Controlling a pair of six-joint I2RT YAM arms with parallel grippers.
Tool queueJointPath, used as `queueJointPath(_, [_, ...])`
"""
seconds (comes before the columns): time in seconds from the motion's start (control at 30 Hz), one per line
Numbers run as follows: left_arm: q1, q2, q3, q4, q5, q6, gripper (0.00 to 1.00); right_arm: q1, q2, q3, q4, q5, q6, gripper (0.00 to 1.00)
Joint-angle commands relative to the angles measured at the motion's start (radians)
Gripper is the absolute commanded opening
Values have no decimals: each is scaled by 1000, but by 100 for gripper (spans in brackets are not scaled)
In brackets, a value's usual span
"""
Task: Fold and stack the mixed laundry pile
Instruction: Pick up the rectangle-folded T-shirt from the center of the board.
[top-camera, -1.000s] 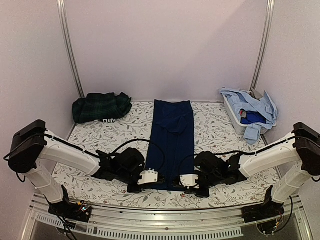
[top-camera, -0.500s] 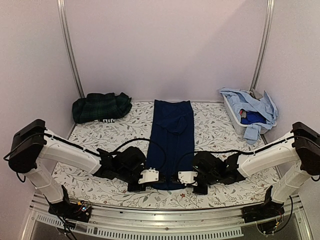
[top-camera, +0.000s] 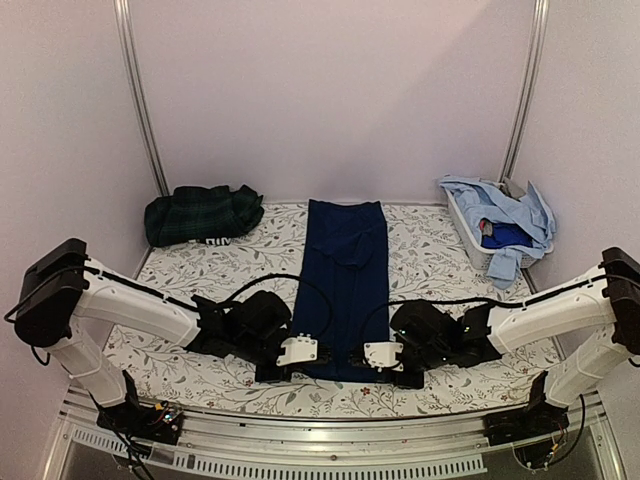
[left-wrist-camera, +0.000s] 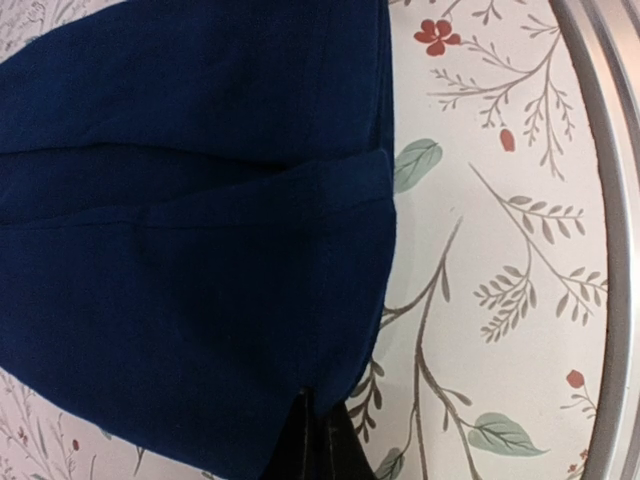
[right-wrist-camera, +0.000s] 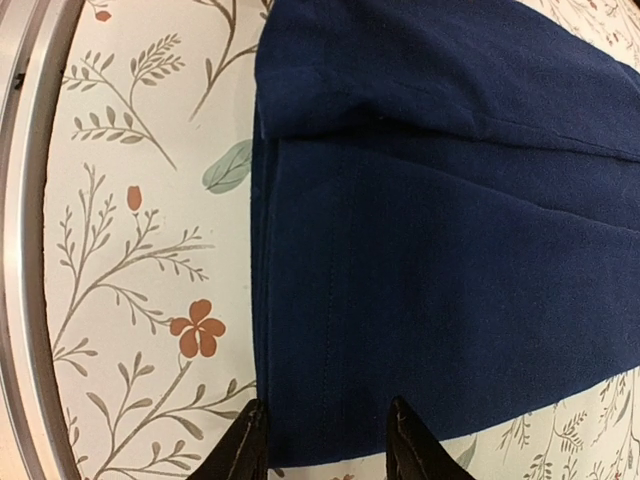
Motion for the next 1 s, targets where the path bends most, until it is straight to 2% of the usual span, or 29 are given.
queueJointPath(0.0, [-9, -8, 16, -13, 19, -8, 0, -3, -41, -46, -22, -28, -19, 41])
queueJointPath(0.27, [-10, -3, 12, -14, 20, -8, 0, -2, -33, -73, -8, -109, -10, 37])
queueJointPath(0.43, [-9, 2, 8, -11, 26, -8, 0, -2, 14, -58, 0, -102, -3, 37])
queueJointPath(0.7, [-7, 3, 1, -6, 17, -17, 0, -2, 152, 26, -66, -77, 30, 21])
queueJointPath(0.87, [-6, -5, -8, 5, 2, -17, 0, -1, 156, 24, -69, -42, 49, 0])
queueJointPath(0.97, [-6, -11, -6, 13, -1, -20, 0, -4, 147, 47, -78, -18, 76, 0])
